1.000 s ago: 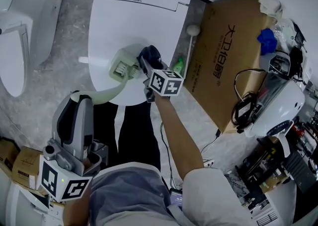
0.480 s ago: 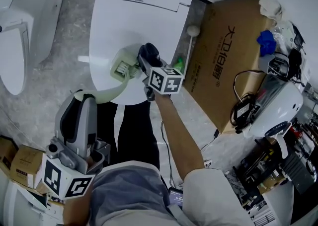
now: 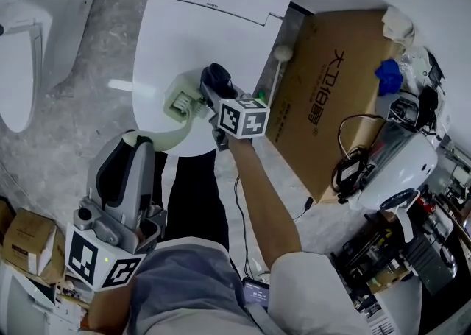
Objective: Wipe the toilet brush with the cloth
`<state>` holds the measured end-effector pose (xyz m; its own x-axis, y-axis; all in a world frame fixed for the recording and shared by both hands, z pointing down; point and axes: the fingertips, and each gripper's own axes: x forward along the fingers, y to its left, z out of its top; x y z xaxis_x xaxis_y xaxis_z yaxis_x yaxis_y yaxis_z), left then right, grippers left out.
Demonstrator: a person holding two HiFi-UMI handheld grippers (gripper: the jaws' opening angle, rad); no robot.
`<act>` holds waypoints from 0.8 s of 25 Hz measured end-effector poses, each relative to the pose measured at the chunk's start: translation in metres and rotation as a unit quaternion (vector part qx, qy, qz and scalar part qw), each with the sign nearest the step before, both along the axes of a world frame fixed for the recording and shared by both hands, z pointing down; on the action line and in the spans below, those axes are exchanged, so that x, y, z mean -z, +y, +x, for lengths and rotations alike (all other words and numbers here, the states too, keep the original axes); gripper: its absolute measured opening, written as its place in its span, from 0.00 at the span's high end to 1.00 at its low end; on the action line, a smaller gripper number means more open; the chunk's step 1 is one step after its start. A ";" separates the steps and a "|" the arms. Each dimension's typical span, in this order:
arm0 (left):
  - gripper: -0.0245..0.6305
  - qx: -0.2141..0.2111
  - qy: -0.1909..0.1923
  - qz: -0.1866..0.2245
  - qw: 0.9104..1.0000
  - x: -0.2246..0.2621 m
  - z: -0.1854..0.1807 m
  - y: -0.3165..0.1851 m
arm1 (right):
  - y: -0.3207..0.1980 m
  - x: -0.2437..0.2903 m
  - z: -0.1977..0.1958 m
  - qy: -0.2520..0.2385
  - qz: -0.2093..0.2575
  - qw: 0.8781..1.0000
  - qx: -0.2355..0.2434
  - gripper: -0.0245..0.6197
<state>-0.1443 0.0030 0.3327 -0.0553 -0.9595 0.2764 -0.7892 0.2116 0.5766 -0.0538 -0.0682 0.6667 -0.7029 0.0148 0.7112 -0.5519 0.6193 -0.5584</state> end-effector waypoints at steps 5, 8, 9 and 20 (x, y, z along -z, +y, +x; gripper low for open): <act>0.96 -0.001 0.003 0.002 1.000 0.000 0.000 0.000 | 0.002 0.007 -0.014 0.000 0.000 1.000 0.029 0.79; 0.96 -0.002 0.003 0.004 1.000 0.000 -0.001 0.000 | 0.004 0.009 -0.021 0.005 0.002 0.999 0.044 0.79; 0.96 -0.002 0.003 0.004 1.000 0.000 -0.001 0.000 | 0.004 0.009 -0.023 0.006 0.001 0.999 0.048 0.79; 0.96 -0.002 0.002 0.011 1.000 0.000 -0.001 0.003 | 0.009 0.013 -0.045 0.002 -0.025 0.995 0.098 0.79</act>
